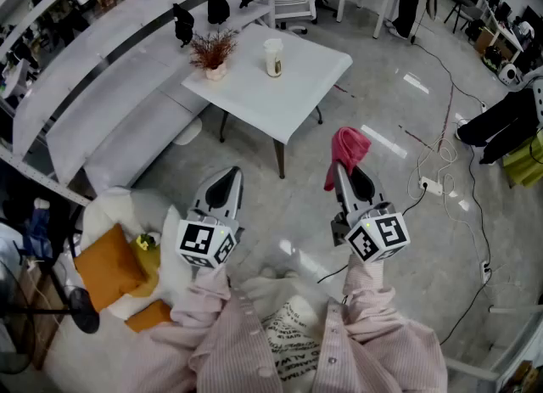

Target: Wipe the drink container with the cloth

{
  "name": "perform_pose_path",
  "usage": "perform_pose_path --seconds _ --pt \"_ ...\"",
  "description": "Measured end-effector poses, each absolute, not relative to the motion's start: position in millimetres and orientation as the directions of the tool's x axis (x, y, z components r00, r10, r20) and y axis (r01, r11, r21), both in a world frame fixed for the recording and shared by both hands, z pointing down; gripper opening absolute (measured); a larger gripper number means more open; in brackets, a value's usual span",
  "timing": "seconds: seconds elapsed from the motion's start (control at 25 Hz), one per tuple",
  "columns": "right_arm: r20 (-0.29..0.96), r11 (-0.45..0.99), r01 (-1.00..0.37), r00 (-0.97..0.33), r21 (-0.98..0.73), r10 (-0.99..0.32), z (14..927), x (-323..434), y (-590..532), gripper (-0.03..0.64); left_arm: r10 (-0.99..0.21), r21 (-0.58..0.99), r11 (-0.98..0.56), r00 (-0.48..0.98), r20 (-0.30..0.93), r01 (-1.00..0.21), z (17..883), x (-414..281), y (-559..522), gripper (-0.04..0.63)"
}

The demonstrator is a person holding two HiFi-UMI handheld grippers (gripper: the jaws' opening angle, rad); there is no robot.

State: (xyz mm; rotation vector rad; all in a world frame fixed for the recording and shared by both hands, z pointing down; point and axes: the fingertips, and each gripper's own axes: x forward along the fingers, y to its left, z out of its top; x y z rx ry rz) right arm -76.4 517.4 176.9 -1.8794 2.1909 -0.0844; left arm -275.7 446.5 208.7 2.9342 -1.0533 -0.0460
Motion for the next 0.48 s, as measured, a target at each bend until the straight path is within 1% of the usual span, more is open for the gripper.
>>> perform_pose_path --seconds 0.48 --pt "-0.143 0.170 -0.958 -0.140 -0.232 -0.980 186 -57 524 0.044 -0.626 0.040 -0.780 0.779 -0.024 -0.625 213 -251 460 0.003"
